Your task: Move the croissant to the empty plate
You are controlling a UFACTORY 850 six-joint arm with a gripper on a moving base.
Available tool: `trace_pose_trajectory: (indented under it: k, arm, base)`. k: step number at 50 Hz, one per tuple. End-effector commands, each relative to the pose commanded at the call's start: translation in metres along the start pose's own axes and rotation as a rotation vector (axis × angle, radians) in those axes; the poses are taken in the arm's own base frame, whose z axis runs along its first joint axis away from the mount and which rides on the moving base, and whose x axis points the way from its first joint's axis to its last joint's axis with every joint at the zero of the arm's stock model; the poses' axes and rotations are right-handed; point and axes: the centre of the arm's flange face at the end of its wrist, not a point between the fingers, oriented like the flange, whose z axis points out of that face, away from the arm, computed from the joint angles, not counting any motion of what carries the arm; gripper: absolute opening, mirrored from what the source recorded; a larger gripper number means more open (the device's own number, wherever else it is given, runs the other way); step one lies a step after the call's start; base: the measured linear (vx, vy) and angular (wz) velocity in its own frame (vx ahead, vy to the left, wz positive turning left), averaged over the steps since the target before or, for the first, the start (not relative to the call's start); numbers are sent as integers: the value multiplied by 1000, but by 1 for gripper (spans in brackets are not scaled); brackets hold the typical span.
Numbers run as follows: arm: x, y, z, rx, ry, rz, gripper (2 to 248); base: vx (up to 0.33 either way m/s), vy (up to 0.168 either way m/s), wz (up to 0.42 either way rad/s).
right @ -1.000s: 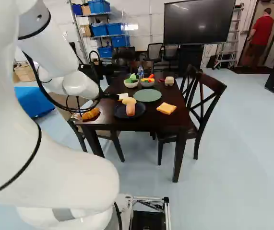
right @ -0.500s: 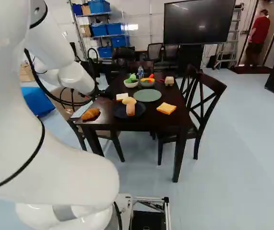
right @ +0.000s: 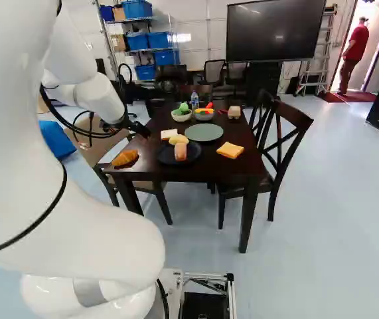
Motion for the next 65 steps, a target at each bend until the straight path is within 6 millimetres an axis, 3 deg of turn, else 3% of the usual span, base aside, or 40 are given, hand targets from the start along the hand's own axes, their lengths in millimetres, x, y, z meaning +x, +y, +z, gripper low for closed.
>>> trace_pose_trajectory:
  k: [19, 28, 65]
  arm:
    - [16, -28, 1, 39, -74, -31, 247]
    - [26, -32, -1, 41, -102, -52, 247]
    - [49, -42, 36, 5, -318, -141, 247]
  base:
    - [0, 0, 0]
    - [0, 0, 0]
    - [0, 0, 0]
